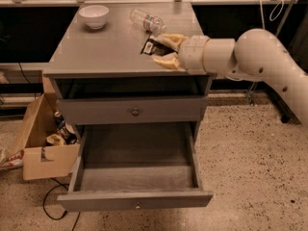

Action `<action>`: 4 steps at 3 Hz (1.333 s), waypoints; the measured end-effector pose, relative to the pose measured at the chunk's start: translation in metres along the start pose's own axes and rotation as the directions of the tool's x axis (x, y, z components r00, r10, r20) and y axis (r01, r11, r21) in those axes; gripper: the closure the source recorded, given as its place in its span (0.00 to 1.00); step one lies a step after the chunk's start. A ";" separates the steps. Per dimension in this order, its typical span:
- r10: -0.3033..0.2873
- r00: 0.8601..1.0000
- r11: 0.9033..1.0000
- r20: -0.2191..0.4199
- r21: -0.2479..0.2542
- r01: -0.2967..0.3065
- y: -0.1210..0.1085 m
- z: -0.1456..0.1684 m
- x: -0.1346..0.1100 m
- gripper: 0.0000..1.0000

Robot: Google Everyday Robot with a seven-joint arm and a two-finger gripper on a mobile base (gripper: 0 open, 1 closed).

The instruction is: Pick rxbar chocolate from middle drawer and place on counter

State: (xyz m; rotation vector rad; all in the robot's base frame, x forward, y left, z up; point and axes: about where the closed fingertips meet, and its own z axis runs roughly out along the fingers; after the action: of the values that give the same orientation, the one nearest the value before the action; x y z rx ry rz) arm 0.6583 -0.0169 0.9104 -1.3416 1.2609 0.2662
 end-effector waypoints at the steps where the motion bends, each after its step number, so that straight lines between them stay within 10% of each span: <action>1: 0.084 0.996 0.991 -0.012 0.108 -0.082 -0.043 -0.008 0.015 1.00; 4: 0.353 0.926 0.926 -0.136 0.194 -0.325 -0.096 0.014 0.103 1.00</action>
Offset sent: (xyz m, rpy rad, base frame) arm 0.1098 -0.0818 -0.0036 0.1227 0.2179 -0.3748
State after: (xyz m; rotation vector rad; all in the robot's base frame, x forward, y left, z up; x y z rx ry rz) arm 0.7783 -0.0853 0.8807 -1.0113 1.6251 0.2852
